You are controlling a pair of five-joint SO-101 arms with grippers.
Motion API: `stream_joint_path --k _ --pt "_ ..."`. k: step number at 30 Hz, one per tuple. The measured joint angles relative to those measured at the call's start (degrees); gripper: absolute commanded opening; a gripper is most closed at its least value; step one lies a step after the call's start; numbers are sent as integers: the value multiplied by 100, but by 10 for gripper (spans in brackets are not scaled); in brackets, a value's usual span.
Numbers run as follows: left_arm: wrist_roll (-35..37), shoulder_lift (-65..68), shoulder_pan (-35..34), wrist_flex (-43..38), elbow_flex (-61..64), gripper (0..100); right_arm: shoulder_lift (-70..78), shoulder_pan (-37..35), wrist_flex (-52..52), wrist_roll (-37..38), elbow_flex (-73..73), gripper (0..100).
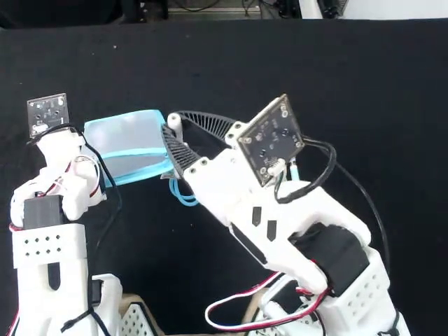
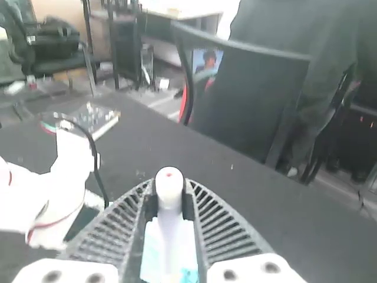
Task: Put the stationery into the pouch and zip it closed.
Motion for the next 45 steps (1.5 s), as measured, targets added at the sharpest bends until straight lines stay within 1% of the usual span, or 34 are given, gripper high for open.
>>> stream_joint_path --k 11,14,18,21,24,28,30,34,41,45 --pt "0 0 0 0 0 36 -44 0 -211 -35 677 11" --pt "0 0 0 0 0 36 -378 0 -211 -299 826 11" --pt "0 0 0 0 0 36 -1266 0 -352 -747 1310 11" --pt "0 0 0 0 0 36 -2075 0 -941 -800 1916 11" --pt "0 0 0 0 0 36 -2716 0 -1837 -853 2752 11" --pt "0 0 0 0 0 36 -3121 0 -3130 -862 3877 11" --pt "0 0 0 0 0 36 -3226 0 -3596 -862 4237 11" --pt "0 0 0 0 0 36 -3253 0 -3877 -862 4422 11" --pt "0 -9 0 0 0 36 -3270 0 -3956 -862 4624 11" --pt "0 -9 0 0 0 36 -3270 -343 -3956 -862 4782 11"
